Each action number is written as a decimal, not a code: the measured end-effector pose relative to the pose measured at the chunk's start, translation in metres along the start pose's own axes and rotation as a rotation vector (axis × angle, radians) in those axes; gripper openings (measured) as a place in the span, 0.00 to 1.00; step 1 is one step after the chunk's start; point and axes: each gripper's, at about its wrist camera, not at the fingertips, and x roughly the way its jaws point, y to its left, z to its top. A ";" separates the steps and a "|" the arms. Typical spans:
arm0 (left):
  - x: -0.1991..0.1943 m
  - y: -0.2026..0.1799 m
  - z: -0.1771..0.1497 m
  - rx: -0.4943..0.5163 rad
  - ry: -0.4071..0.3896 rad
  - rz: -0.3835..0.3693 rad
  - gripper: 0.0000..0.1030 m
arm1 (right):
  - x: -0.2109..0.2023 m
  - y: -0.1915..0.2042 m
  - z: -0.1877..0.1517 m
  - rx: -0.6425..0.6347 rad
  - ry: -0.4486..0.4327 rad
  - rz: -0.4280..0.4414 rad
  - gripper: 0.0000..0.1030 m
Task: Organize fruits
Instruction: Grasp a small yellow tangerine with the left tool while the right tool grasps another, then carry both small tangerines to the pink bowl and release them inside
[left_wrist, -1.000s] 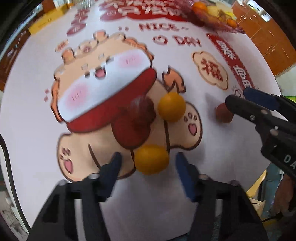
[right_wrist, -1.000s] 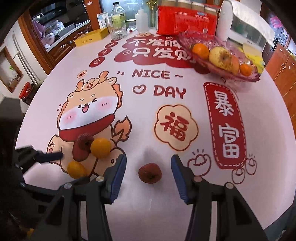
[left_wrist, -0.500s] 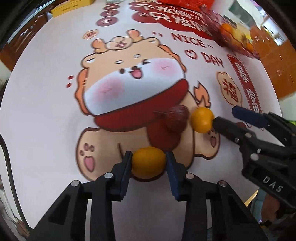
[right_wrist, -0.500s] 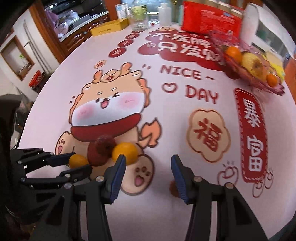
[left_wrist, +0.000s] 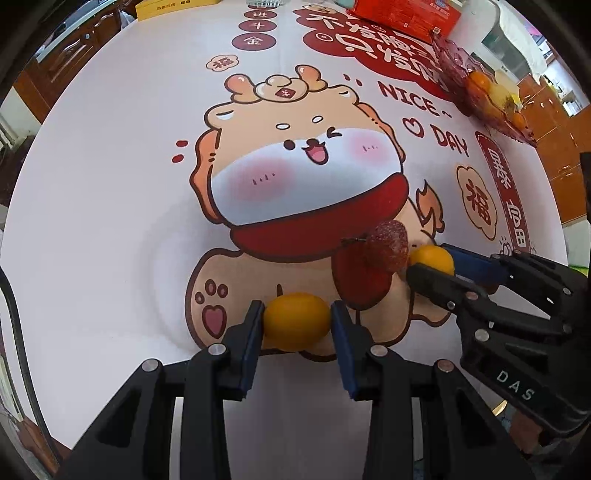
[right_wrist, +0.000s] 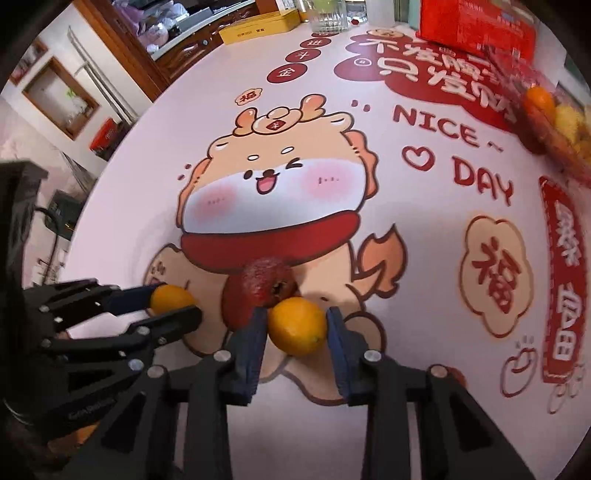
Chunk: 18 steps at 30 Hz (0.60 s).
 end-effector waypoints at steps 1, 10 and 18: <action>-0.002 -0.002 0.001 0.003 -0.007 -0.001 0.34 | -0.002 -0.001 0.000 0.001 -0.002 0.002 0.31; -0.026 -0.051 0.023 0.109 -0.082 0.000 0.34 | -0.044 -0.019 -0.004 0.014 -0.067 -0.010 0.31; -0.052 -0.128 0.044 0.254 -0.176 -0.014 0.34 | -0.088 -0.063 -0.014 0.077 -0.147 -0.070 0.31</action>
